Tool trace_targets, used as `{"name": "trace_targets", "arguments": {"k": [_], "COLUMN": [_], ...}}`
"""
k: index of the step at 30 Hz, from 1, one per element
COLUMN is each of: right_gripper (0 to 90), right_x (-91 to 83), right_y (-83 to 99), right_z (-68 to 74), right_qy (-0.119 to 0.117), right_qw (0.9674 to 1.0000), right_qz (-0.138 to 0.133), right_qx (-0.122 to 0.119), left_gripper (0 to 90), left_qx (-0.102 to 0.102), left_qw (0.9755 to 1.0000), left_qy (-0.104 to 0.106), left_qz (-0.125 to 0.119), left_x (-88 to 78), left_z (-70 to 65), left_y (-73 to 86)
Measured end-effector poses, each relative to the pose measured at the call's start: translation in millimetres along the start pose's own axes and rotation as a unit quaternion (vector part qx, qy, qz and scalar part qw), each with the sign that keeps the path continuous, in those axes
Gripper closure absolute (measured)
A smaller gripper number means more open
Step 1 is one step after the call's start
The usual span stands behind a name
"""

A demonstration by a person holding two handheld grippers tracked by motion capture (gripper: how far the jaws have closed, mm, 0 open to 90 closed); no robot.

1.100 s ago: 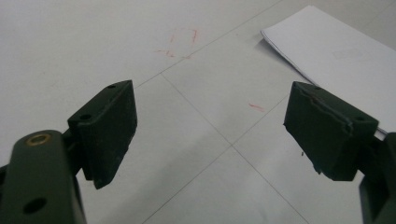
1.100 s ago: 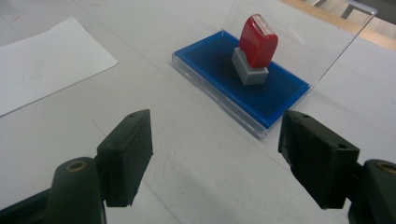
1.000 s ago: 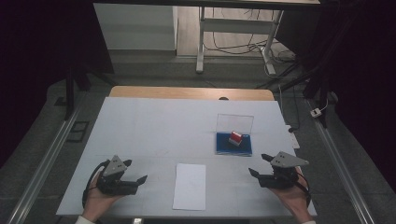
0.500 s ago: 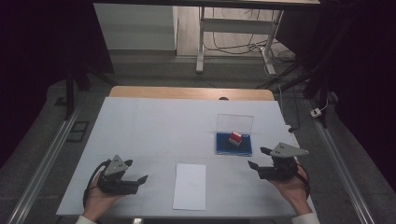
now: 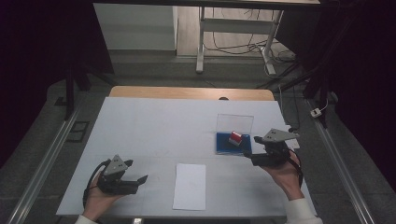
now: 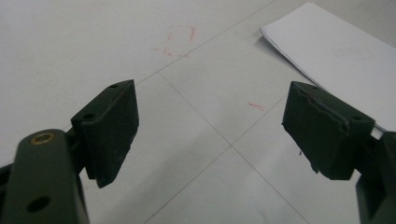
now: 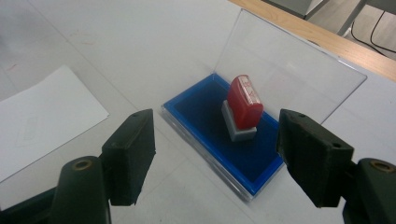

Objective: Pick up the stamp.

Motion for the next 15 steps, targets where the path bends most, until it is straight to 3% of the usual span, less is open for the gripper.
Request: {"name": "trace_targets", "arguments": {"k": [15], "right_gripper": [28.7], "right_x": [21.9], "right_y": [-19.6], "right_z": [-8.5], "right_qy": [0.002], "right_qw": [0.9993], "right_qz": [0.032], "right_qx": [-0.019], "left_gripper": [19.2], "left_qx": [0.010], "left_qw": [0.9999], "left_qy": [0.001], "left_qz": [0.009], "left_x": [3.9], "left_z": [-3.4], "left_y": [0.5]}}
Point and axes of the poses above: each handheld gripper's, and its own axes: x roughly forward along the jaws, y roughly out of its underside, z roughly to its left, the point moved 5 cm from there along x, roughly forward along the jaws, and after that the axes turned 9 degrees about x, right-handed, at the moved point
